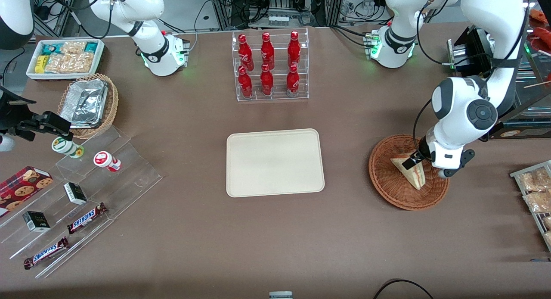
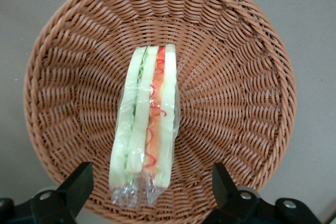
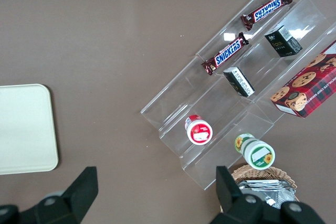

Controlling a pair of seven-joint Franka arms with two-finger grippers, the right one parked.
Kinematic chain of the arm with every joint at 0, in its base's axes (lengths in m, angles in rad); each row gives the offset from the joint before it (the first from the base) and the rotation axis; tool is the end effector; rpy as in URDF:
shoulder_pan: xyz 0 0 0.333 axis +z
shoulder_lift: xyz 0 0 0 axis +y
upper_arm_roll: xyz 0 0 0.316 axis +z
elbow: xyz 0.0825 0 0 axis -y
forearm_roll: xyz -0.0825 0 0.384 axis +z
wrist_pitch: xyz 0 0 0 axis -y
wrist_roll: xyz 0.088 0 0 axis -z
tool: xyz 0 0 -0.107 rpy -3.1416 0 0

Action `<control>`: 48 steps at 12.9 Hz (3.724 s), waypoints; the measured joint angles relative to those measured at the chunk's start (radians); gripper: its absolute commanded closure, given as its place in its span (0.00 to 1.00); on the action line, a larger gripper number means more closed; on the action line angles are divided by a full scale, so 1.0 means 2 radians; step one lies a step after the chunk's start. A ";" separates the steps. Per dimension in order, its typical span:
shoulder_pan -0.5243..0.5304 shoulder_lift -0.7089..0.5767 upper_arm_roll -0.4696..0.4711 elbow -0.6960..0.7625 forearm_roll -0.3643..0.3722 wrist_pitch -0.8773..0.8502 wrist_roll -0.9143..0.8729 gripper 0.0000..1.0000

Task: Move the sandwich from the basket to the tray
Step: 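Close the left gripper on the sandwich and lift it, then carry the held sandwich over to the cream tray, then lower the sandwich onto the tray and open the left gripper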

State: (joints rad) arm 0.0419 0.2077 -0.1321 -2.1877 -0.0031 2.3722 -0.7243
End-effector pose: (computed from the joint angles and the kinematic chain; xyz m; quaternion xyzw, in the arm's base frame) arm 0.5505 -0.0494 0.2912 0.9493 0.3140 -0.0156 0.0092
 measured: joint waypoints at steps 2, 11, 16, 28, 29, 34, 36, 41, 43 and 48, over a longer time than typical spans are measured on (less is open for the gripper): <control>0.000 0.013 0.000 0.000 0.000 0.014 0.000 0.00; 0.000 0.024 0.002 0.000 0.002 0.001 0.002 1.00; -0.006 -0.019 -0.009 0.043 0.010 -0.120 0.027 1.00; -0.192 0.024 -0.053 0.144 -0.001 -0.175 0.042 1.00; -0.209 0.038 -0.053 0.156 -0.001 -0.169 0.041 1.00; -0.276 0.145 -0.053 0.263 0.000 -0.163 0.014 1.00; -0.293 0.189 -0.052 0.310 0.000 -0.163 -0.012 1.00; -0.316 0.268 -0.051 0.405 0.017 -0.163 -0.089 1.00; -0.324 0.286 -0.051 0.424 0.025 -0.163 -0.115 1.00; -0.335 0.307 -0.050 0.439 0.032 -0.159 -0.143 0.54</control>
State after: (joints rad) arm -0.6272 0.8214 -0.2329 -1.3094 0.0616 2.0539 -1.0098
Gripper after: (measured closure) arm 0.859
